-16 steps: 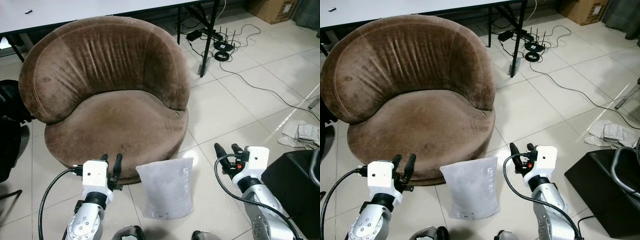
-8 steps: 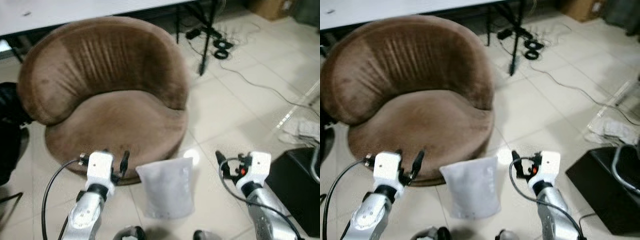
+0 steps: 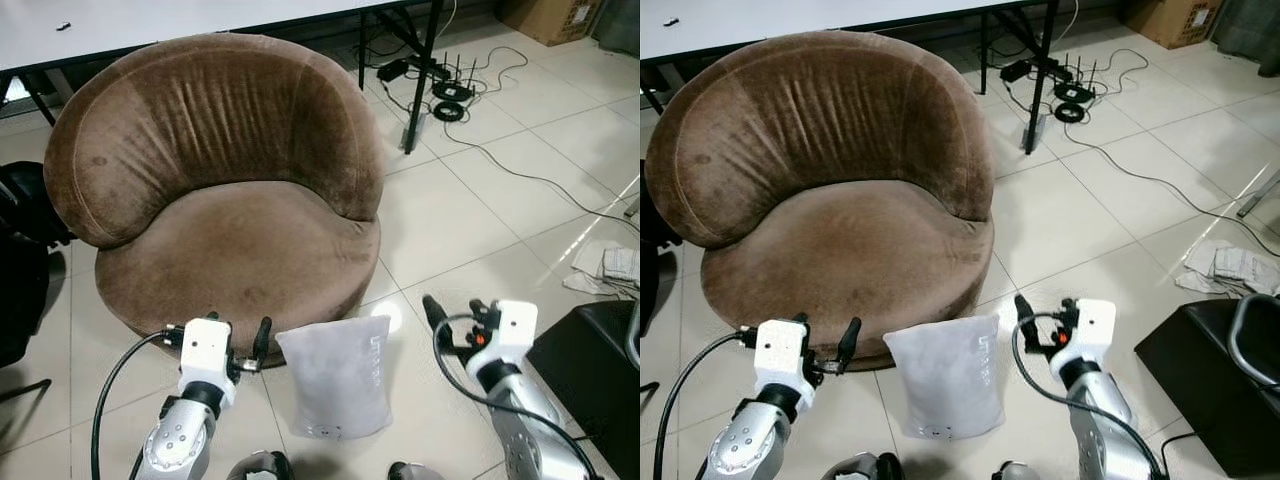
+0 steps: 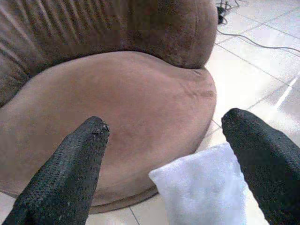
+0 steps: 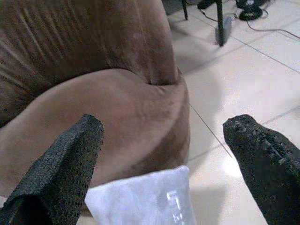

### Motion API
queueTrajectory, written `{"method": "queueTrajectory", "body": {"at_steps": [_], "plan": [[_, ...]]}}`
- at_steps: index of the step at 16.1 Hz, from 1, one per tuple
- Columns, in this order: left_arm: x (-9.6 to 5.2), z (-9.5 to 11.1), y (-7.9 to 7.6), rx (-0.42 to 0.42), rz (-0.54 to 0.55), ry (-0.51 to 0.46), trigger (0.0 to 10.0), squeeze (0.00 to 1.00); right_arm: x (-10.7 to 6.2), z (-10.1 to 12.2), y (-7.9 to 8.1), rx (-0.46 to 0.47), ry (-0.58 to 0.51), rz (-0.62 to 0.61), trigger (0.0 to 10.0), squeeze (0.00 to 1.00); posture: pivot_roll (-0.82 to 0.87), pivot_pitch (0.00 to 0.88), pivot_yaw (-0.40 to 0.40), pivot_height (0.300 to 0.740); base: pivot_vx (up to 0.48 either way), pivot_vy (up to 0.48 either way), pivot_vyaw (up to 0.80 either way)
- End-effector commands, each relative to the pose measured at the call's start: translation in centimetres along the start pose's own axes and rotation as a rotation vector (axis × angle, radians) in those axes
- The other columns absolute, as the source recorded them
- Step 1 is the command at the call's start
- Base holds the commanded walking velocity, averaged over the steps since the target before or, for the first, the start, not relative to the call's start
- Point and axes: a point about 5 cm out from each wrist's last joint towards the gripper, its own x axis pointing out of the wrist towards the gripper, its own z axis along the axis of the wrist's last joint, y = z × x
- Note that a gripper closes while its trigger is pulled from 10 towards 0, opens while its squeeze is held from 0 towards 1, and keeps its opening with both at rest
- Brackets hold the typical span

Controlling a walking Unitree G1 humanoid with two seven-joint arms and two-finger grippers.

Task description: Move the pillow to the sofa from floor

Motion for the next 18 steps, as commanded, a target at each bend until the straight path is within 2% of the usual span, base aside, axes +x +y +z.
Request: {"method": "queueTrajectory", "body": {"at_steps": [1, 2, 3, 4, 5, 6, 8, 10, 12, 14, 16, 18], "plan": [[-0.1, 0.2, 0.0, 0.001, -0.011, 0.001, 10.0, 1.00, -0.4, 0.1, -0.3, -0.011, -0.007, -0.010, 10.0, 1.00, 0.00, 0.142, 0.062, 0.740, 0.000, 0.000, 0.00], [-0.1, 0.2, 0.0, 0.001, -0.011, 0.001, 10.0, 1.00, -0.4, 0.1, -0.3, -0.011, -0.007, -0.010, 10.0, 1.00, 0.00, 0.142, 0.062, 0.740, 0.000, 0.000, 0.00], [0.3, 0.4, 0.4, 0.003, 0.036, 0.003, 10.0, 1.00, 0.0, 0.4, -0.5, -0.088, -0.005, -0.049, 10.0, 1.00, -0.01, 0.160, 0.064, 0.740, 0.000, 0.000, 0.00], [0.4, 0.4, 0.5, 0.003, 0.049, 0.003, 10.0, 1.00, 0.1, 0.5, -0.6, -0.110, -0.005, -0.060, 10.0, 1.00, -0.01, 0.160, 0.064, 0.740, 0.000, 0.000, 0.00], [1.0, 1.4, 0.3, -0.036, 0.039, -0.058, 10.0, 1.00, 0.6, 0.8, -0.6, -0.194, -0.022, -0.117, 10.0, 1.00, -0.01, 0.168, 0.062, 0.740, 0.000, 0.000, 0.00], [1.6, 2.0, -0.1, -0.018, 0.028, -0.083, 10.0, 0.00, 1.1, 1.0, 0.4, -0.170, -0.060, -0.065, 10.0, 0.00, -0.01, 0.170, 0.061, 0.740, 0.000, 0.000, 0.00], [1.6, 2.4, -0.5, 0.017, 0.001, -0.105, 10.0, 0.00, 1.2, 1.0, 1.4, -0.070, -0.070, 0.025, 10.0, 0.00, -0.01, 0.170, 0.068, 0.740, 0.000, 0.000, 0.00], [2.2, 3.2, -1.0, 0.046, -0.024, -0.136, 10.0, 0.00, 2.1, 2.9, 1.0, -0.040, -0.141, -0.010, 10.0, 0.00, -0.01, 0.171, 0.085, 0.740, 0.000, 0.000, 0.00], [2.8, 2.9, -0.4, 0.019, 0.014, -0.110, 10.0, 0.00, 2.9, 3.0, 0.7, -0.086, -0.118, -0.027, 10.0, 0.00, -0.01, 0.168, 0.090, 0.740, 0.000, 0.000, 0.00], [3.0, 3.0, 0.1, 0.074, 0.020, -0.117, 10.0, 0.00, 3.5, 3.5, 1.2, -0.123, -0.129, 0.019, 10.0, 0.00, -0.02, 0.169, 0.084, 0.740, 0.000, 0.000, 0.00], [3.1, 3.4, 1.2, 0.090, 0.034, -0.142, 10.0, 0.00, 3.9, 4.3, 1.0, -0.116, -0.157, -0.011, 10.0, 0.00, -0.03, 0.160, 0.074, 0.740, 0.000, 0.000, 0.00], [3.1, 4.3, 1.3, 0.092, 0.052, -0.184, 10.0, 0.00, 4.0, 4.9, 0.9, -0.054, -0.185, -0.013, 10.0, 0.00, -0.03, 0.154, 0.070, 0.740, 0.000, 0.000, 0.00]]}}
